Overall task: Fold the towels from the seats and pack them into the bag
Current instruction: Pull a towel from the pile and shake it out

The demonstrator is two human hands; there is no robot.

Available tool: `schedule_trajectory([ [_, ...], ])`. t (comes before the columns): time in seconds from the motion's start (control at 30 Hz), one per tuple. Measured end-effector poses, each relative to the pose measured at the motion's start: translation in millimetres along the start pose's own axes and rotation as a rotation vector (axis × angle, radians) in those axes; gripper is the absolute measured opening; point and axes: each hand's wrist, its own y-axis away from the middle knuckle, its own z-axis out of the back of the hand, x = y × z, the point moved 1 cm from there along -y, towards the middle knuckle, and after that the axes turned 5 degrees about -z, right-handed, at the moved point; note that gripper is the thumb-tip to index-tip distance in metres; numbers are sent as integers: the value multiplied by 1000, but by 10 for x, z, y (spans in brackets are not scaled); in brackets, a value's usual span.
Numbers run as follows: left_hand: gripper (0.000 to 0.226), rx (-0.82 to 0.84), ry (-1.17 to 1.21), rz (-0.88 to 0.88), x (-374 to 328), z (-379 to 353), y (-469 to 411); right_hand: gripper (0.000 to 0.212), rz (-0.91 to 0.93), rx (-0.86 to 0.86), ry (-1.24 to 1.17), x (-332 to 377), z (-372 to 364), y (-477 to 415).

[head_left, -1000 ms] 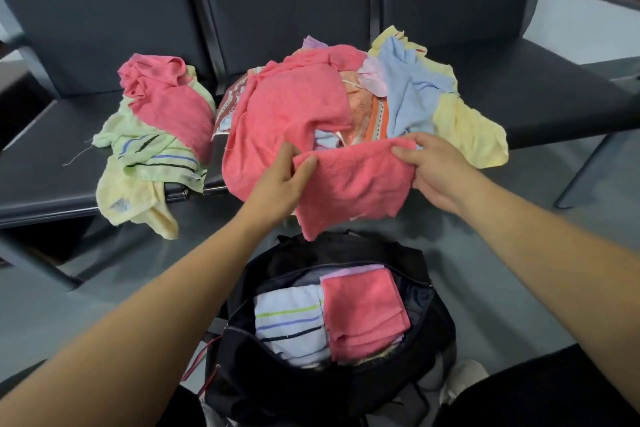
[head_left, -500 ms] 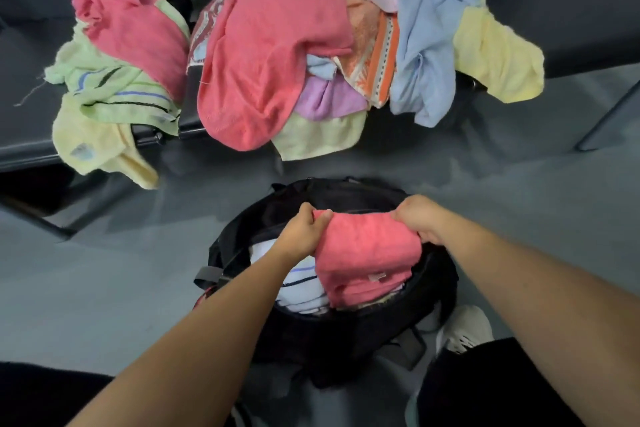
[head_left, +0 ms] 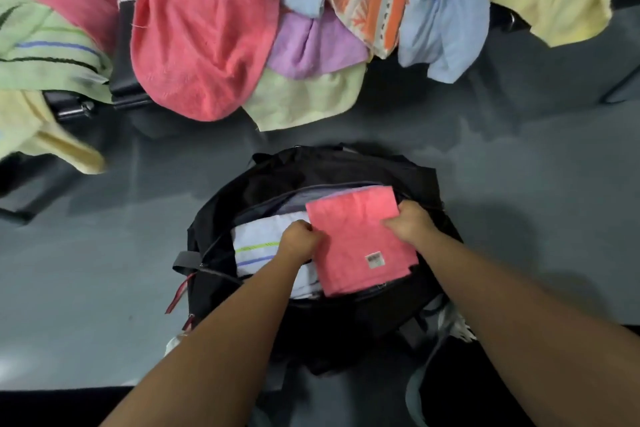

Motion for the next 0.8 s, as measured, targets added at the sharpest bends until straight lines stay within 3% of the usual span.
schedule_trajectory([
  [0.07,23,-36,13,-13,-14,-18,-9,7,46,-47,25,8,11,19],
  [0.17,16,-85,-14,-37,-73,16,22,22,91,-106,35,60,102,58],
  [0.27,18,-160,-44,-94,-193,231,89,26,78,-53,90,191,288,179],
  [0.4,18,-237,14,-259,-630,840,205,13,281,17,105,813,721,402],
  [0.5,14,-152,122,-390,-1061,1364,425,17,437,117,87,1420,1062,804],
  [0.6,8,102,267,-361,-1416,1859,697,15,562,158,121,1935,1408,1216],
  [0.63,8,112,253,-381,-1510,2043,776,15,599,141,115,2084,1526,1326],
  [0.67,8,49,237,-422,-1588,2223,835,16,628,108,97,2212,1630,1408],
  [0.8,5,-535,45,-580,-1729,2843,857,21,678,-62,-38,2649,1895,1627],
])
